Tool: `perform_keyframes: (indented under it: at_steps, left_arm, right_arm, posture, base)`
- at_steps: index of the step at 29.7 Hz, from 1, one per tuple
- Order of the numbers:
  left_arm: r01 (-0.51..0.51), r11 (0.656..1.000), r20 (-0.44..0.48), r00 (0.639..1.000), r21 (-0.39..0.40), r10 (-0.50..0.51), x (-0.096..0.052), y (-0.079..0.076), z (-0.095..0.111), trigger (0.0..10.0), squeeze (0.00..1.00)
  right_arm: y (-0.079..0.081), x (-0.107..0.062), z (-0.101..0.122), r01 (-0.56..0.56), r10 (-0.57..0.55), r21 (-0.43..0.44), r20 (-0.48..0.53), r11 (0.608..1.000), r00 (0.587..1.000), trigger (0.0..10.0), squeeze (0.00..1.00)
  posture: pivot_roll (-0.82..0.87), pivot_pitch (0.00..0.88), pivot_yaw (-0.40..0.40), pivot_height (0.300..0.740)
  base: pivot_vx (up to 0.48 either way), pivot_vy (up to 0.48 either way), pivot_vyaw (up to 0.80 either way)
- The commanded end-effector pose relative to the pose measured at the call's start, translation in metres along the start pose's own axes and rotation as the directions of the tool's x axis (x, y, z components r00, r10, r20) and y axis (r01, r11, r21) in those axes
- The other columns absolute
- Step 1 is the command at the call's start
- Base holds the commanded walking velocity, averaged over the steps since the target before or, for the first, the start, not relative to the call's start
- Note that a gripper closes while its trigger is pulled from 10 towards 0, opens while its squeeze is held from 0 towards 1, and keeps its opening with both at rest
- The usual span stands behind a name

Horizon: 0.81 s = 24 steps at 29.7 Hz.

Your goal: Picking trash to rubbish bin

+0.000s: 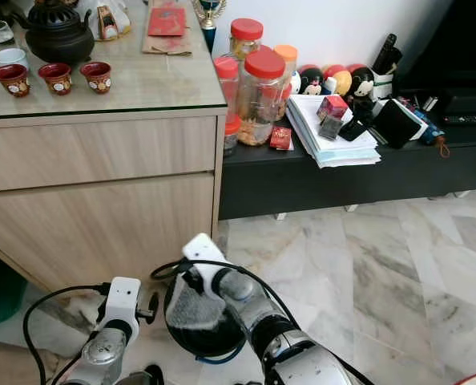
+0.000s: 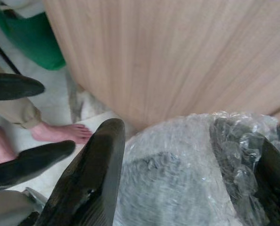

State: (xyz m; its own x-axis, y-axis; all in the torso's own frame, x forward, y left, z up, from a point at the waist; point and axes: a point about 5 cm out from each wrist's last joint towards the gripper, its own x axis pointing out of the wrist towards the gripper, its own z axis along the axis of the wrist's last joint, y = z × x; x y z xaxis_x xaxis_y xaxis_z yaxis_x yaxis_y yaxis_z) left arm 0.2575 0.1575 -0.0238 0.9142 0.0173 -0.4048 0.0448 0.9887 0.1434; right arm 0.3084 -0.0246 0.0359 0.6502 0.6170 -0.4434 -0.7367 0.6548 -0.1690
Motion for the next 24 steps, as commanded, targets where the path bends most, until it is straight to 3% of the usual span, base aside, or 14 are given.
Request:
perform_keyframes:
  at_steps: [1, 6, 11, 13, 17, 18, 19, 20, 22, 24]
  left_arm:
    - [0.002, 1.0, -0.002, 1.0, 0.002, -0.002, -0.001, -0.002, -0.001, 10.0, 0.0]
    - [0.003, 1.0, 0.0, 1.0, 0.0, -0.003, -0.001, -0.003, -0.001, 10.0, 0.0]
    - [0.003, 1.0, 0.0, 1.0, 0.0, -0.003, -0.001, -0.003, -0.001, 10.0, 0.0]
    - [0.003, 1.0, 0.001, 1.0, -0.002, -0.003, -0.001, -0.004, -0.001, 10.0, 0.0]
    - [0.003, 1.0, 0.001, 1.0, -0.004, -0.003, -0.001, -0.005, -0.001, 10.0, 0.0]
    - [0.003, 1.0, 0.001, 1.0, -0.004, -0.003, -0.001, -0.005, -0.001, 10.0, 0.0]
    - [0.003, 1.0, 0.001, 1.0, -0.005, -0.003, -0.001, -0.005, -0.001, 10.0, 0.0]
    - [0.003, 1.0, 0.002, 1.0, -0.005, -0.003, -0.001, -0.005, -0.001, 10.0, 0.0]
    - [0.005, 1.0, 0.002, 1.0, -0.003, -0.005, -0.001, -0.005, -0.001, 10.0, 0.0]
    - [0.006, 1.0, 0.002, 1.0, -0.002, -0.006, -0.001, -0.005, -0.001, 10.0, 0.0]
  right_arm:
    - [0.008, 0.002, -0.002, -0.022, 0.023, 0.043, -0.015, 0.999, 1.0, 10.0, 0.0]
    - [-0.006, 0.001, 0.001, 0.035, -0.032, 0.086, -0.037, 0.996, 0.999, 10.0, 0.0]
    - [-0.022, -0.003, 0.001, 0.075, -0.073, 0.045, -0.049, 0.996, 0.996, 10.0, 0.0]
    - [-0.033, -0.006, -0.001, 0.114, -0.107, 0.094, -0.076, 0.989, 0.991, 10.0, 0.0]
    - [-0.034, -0.006, 0.002, 0.117, -0.11, 0.117, -0.065, 0.986, 0.992, 10.0, 0.0]
    - [-0.034, -0.006, 0.005, 0.112, -0.11, 0.057, -0.042, 0.992, 0.993, 10.0, 0.0]
    - [-0.031, -0.005, 0.011, 0.086, -0.088, -0.13, -0.008, 0.988, 0.996, 10.0, 0.0]
    - [-0.026, -0.004, 0.014, 0.062, -0.06, -0.295, 0.016, 0.954, 0.998, 10.0, 0.0]
    - [-0.008, -0.003, 0.014, -0.048, 0.075, -0.545, 0.027, 0.837, 0.997, 10.0, 0.0]
    - [-0.007, -0.003, 0.013, -0.051, 0.079, -0.541, 0.028, 0.839, 0.996, 10.0, 0.0]
  posture:
    - [0.09, 0.14, -0.138, 0.74]
    - [0.1, 0.138, -0.138, 0.74]
    - [0.1, 0.138, -0.138, 0.74]
    - [0.1, 0.138, -0.144, 0.74]
    - [0.1, 0.138, -0.144, 0.74]
    - [0.1, 0.138, -0.147, 0.74]
    - [0.1, 0.138, -0.147, 0.74]
    - [0.1, 0.139, -0.144, 0.74]
    - [0.1, 0.139, -0.144, 0.74]
    - [0.1, 0.139, -0.144, 0.74]
  base:
    - [0.0, 0.0, 0.0]
    - [0.0, 0.0, 0.0]
    - [0.0, 0.0, 0.0]
    - [0.0, 0.0, 0.0]
    - [0.0, 0.0, 0.0]
    - [0.0, 0.0, 0.0]
    - [0.0, 0.0, 0.0]
    - [0.0, 0.0, 0.0]
    - [0.0, 0.0, 0.0]
    - [0.0, 0.0, 0.0]
